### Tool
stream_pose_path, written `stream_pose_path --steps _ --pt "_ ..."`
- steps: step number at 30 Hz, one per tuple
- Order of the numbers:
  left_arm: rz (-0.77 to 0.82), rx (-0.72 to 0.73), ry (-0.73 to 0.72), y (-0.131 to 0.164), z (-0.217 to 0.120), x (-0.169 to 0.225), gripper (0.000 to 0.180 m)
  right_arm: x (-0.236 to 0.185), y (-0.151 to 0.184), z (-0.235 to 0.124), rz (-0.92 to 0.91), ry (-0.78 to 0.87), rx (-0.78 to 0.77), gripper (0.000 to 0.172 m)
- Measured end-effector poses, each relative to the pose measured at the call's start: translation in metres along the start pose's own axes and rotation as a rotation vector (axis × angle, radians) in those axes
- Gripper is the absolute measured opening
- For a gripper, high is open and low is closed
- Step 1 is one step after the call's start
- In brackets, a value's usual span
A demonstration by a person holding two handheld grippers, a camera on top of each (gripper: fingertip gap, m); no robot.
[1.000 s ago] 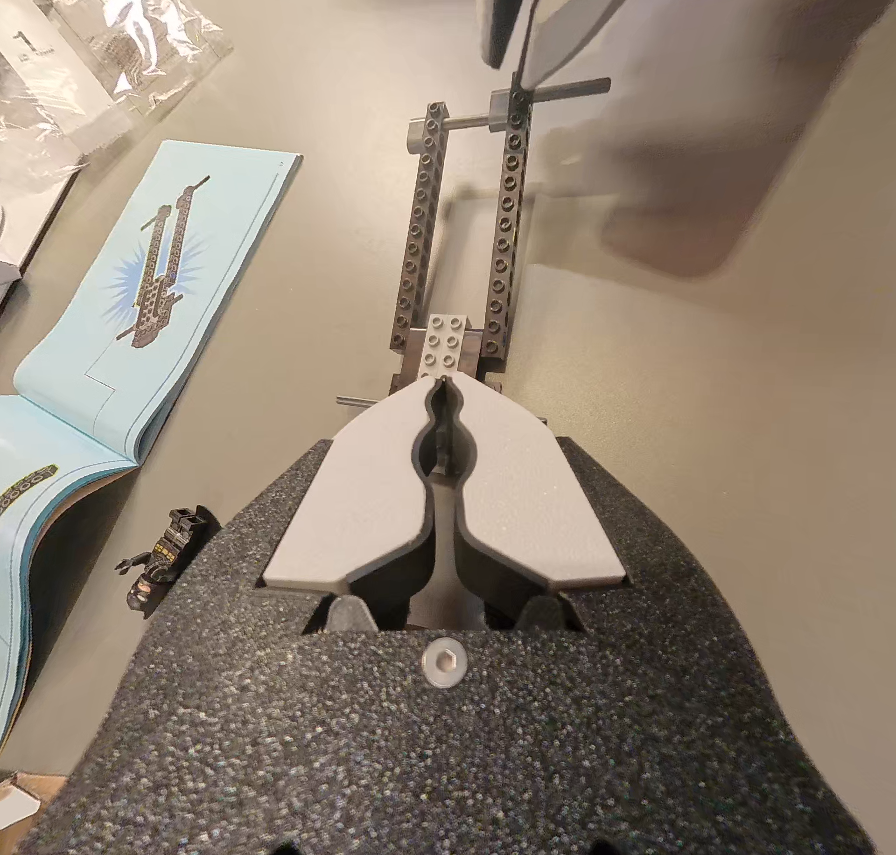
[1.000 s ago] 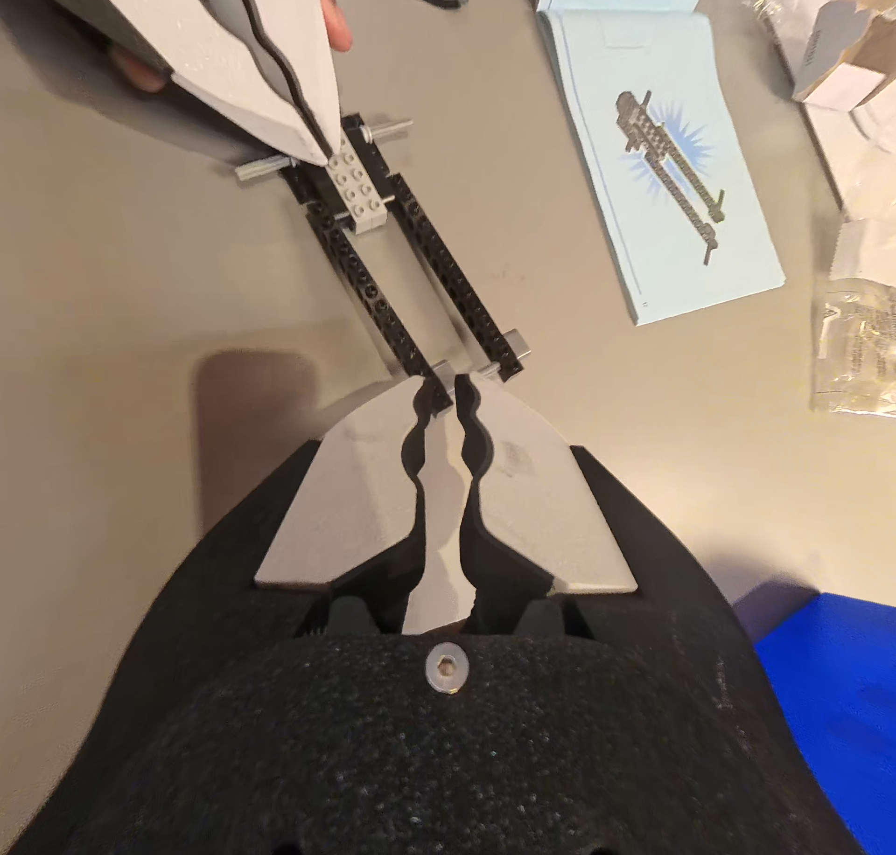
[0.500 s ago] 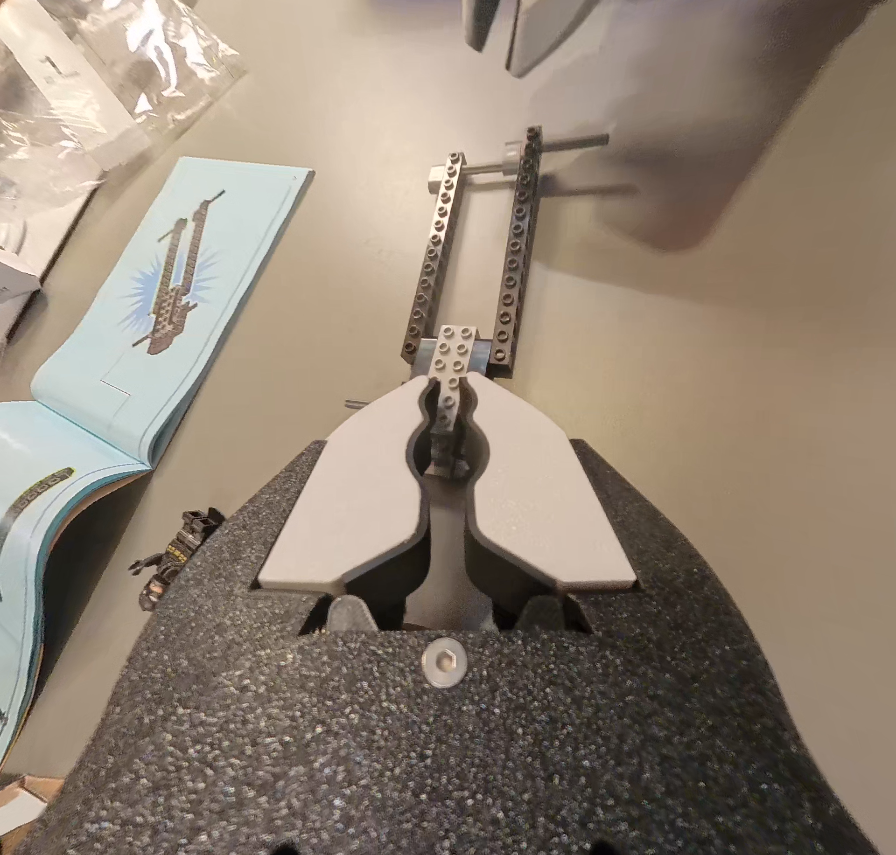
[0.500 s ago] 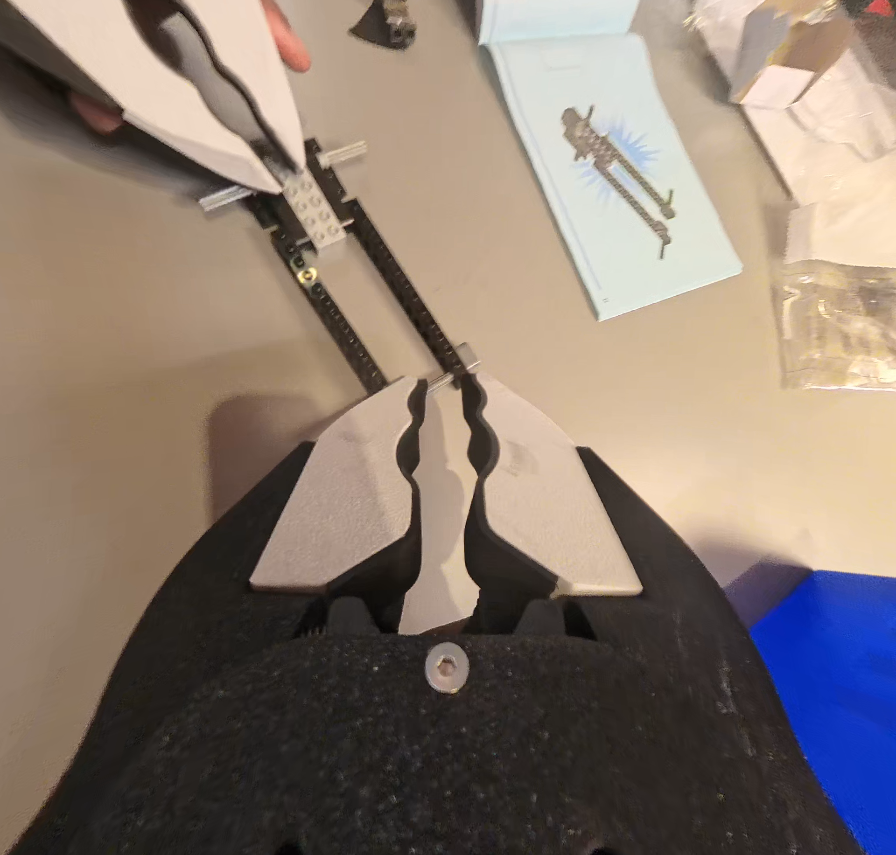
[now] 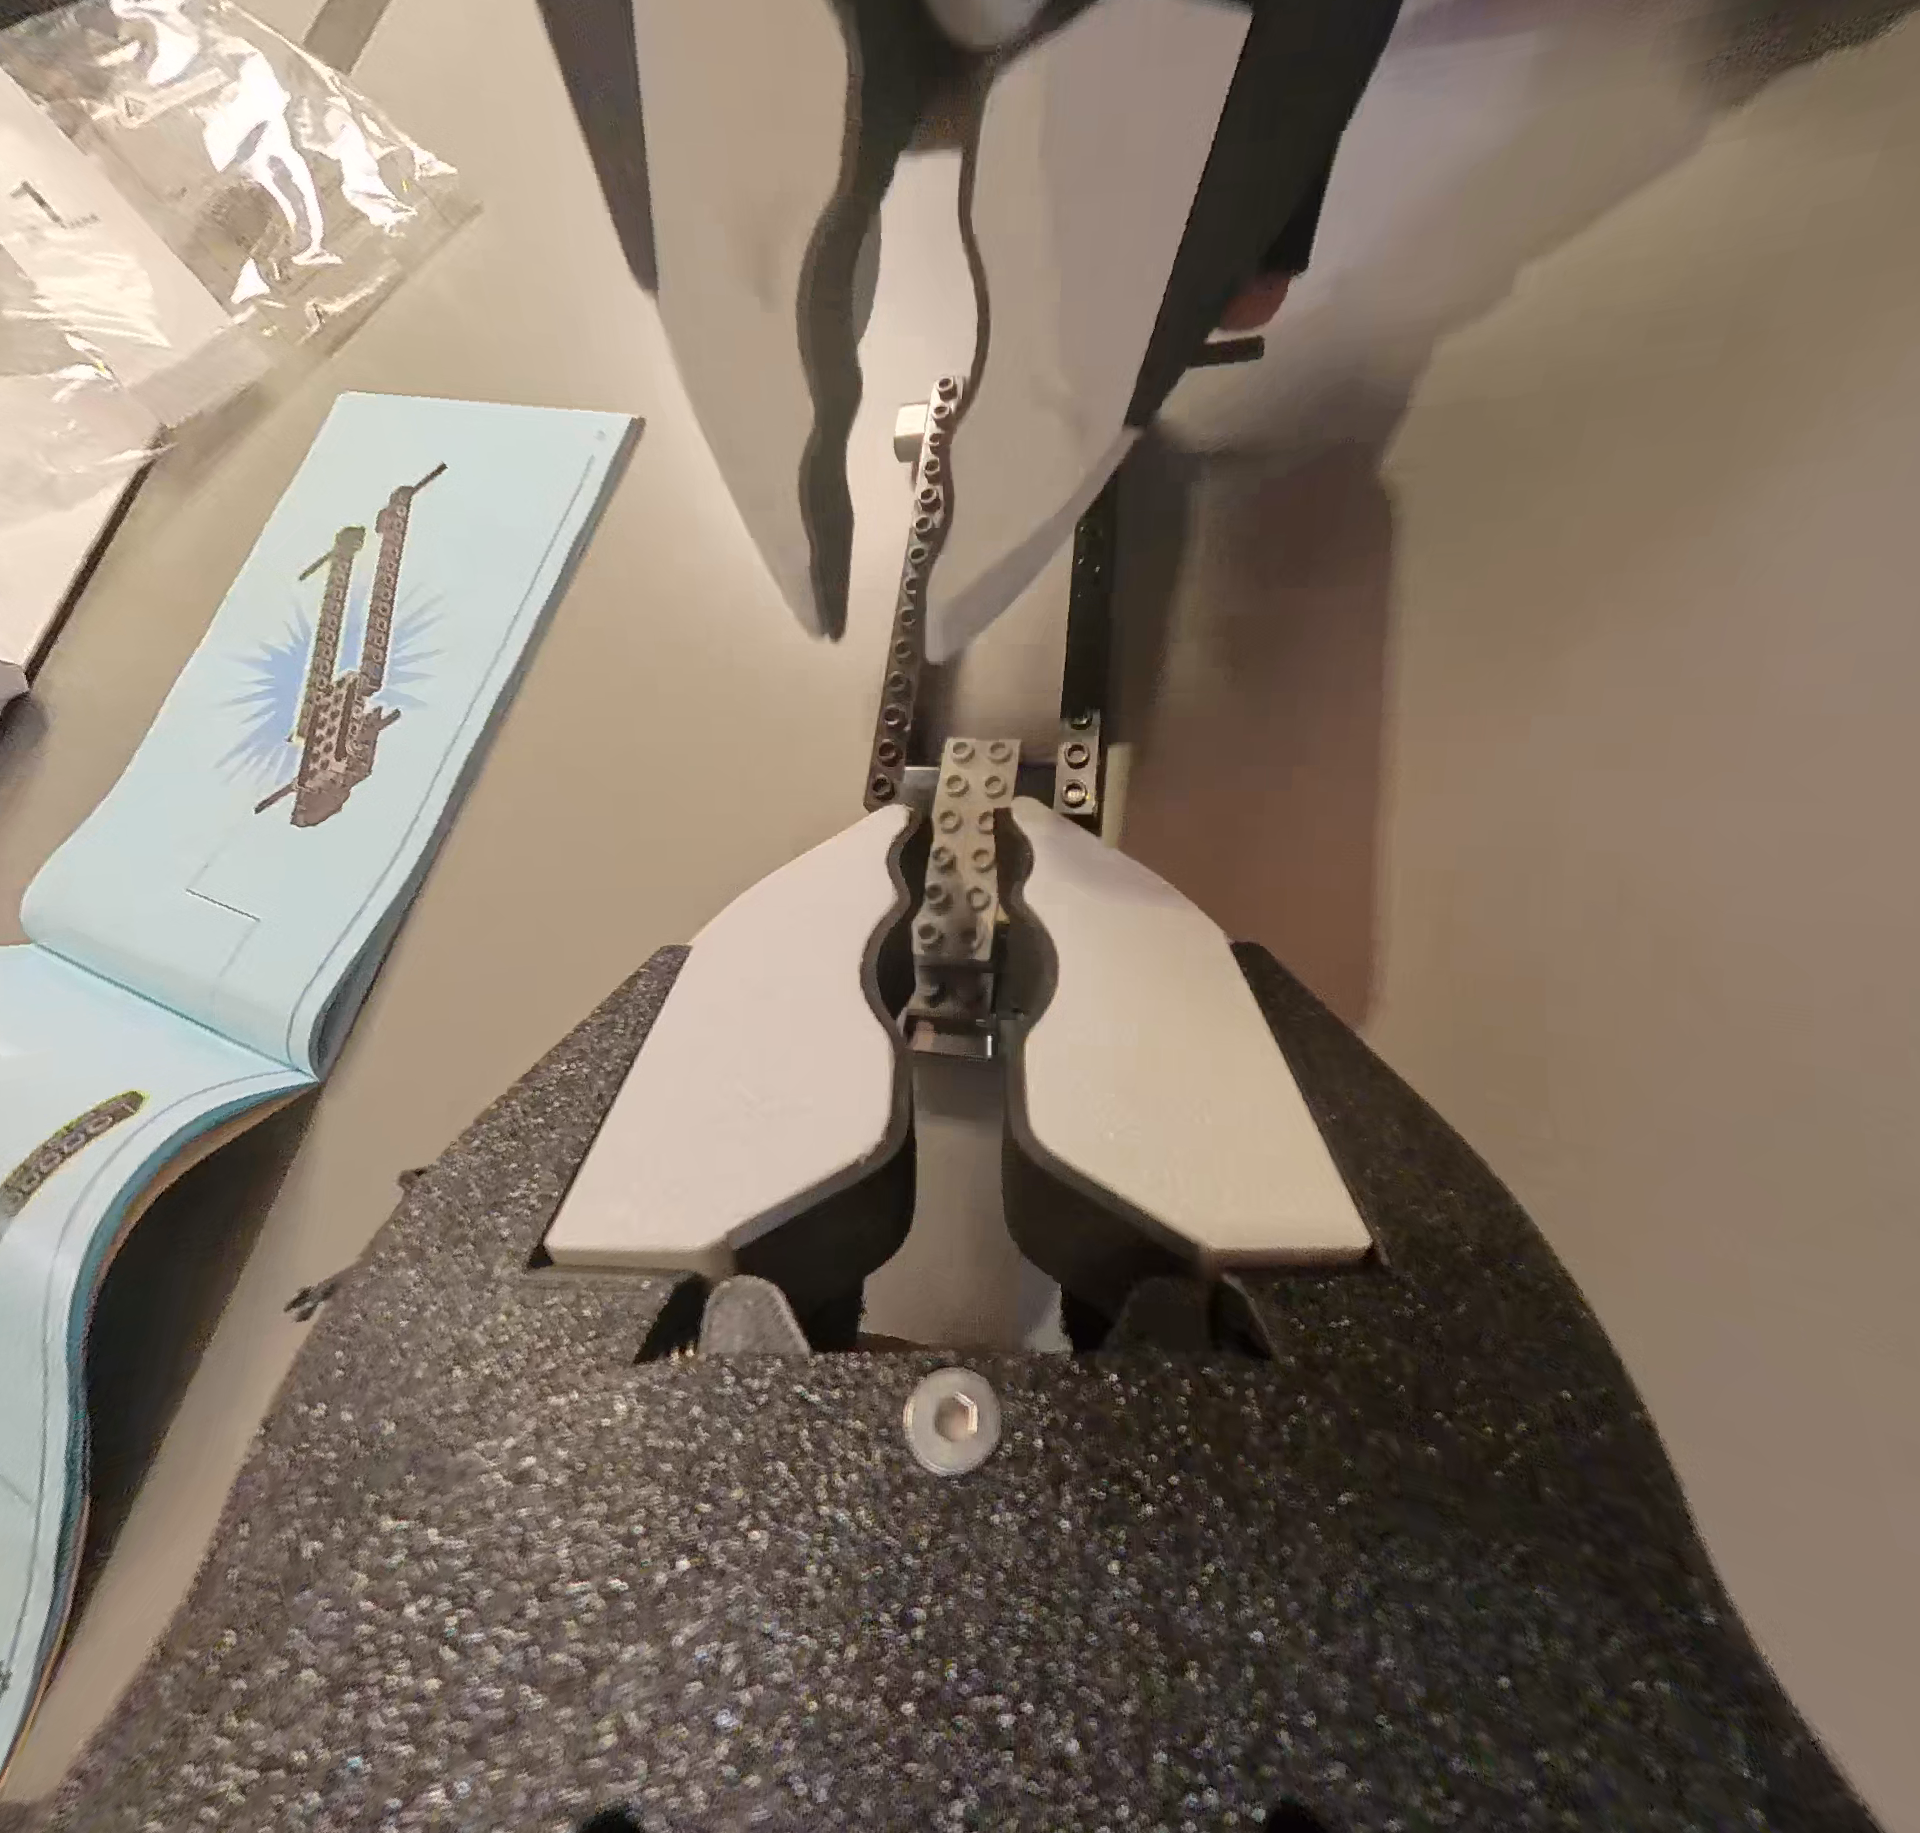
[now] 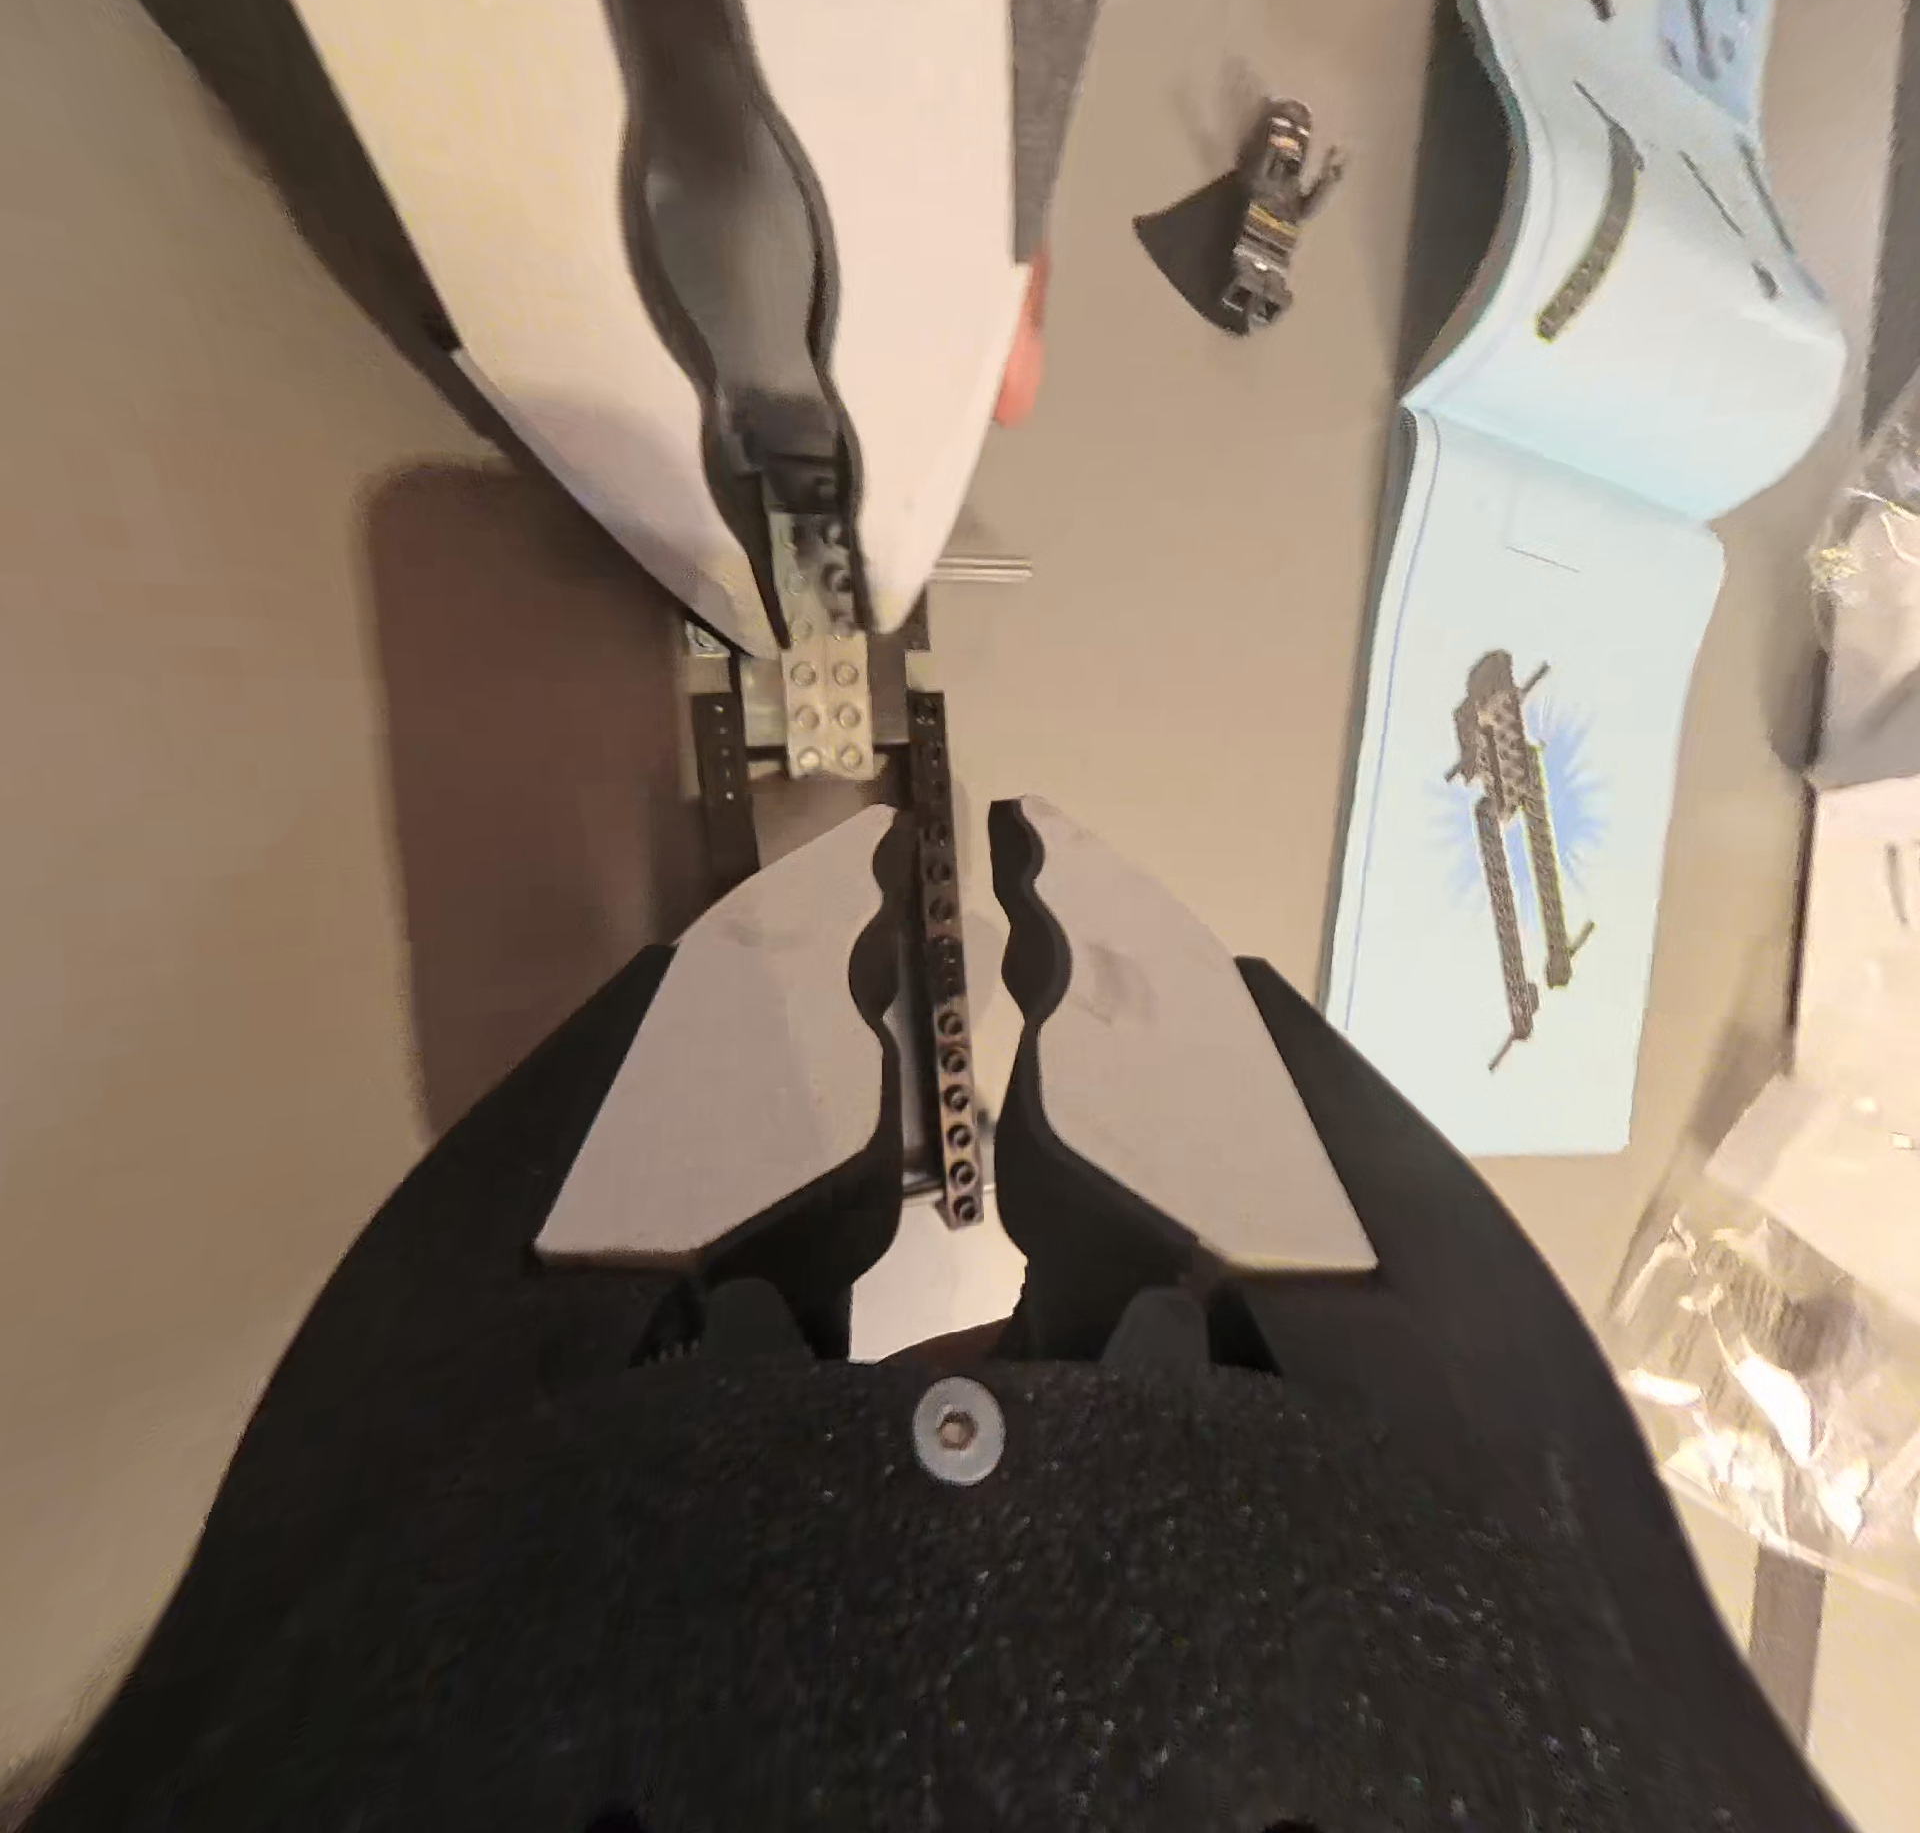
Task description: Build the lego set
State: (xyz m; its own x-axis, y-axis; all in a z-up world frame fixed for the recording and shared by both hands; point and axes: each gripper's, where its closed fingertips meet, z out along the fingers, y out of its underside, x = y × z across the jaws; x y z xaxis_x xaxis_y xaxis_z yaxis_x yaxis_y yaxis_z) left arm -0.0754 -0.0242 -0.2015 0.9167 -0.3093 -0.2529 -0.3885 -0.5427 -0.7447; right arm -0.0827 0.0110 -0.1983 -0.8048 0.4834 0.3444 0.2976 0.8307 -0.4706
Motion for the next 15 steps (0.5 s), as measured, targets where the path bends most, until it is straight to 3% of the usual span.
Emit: stream_pose_path --steps 5,10,15 --pt "-0.001 -0.012 0.07 0.0 0.0 -0.002 0.024 -0.008 0.001 0.013 -0.034 -0.117 -0.035 0.015" --pt "0.011 -0.122 0.113 0.008 0.005 -0.004 0.04 -0.012 0.002 0.019 -0.019 -0.165 -0.045 0.014" --pt "0.023 -0.173 0.139 0.009 0.006 -0.003 0.038 -0.008 0.0 0.02 -0.032 -0.13 -0.06 0.014"
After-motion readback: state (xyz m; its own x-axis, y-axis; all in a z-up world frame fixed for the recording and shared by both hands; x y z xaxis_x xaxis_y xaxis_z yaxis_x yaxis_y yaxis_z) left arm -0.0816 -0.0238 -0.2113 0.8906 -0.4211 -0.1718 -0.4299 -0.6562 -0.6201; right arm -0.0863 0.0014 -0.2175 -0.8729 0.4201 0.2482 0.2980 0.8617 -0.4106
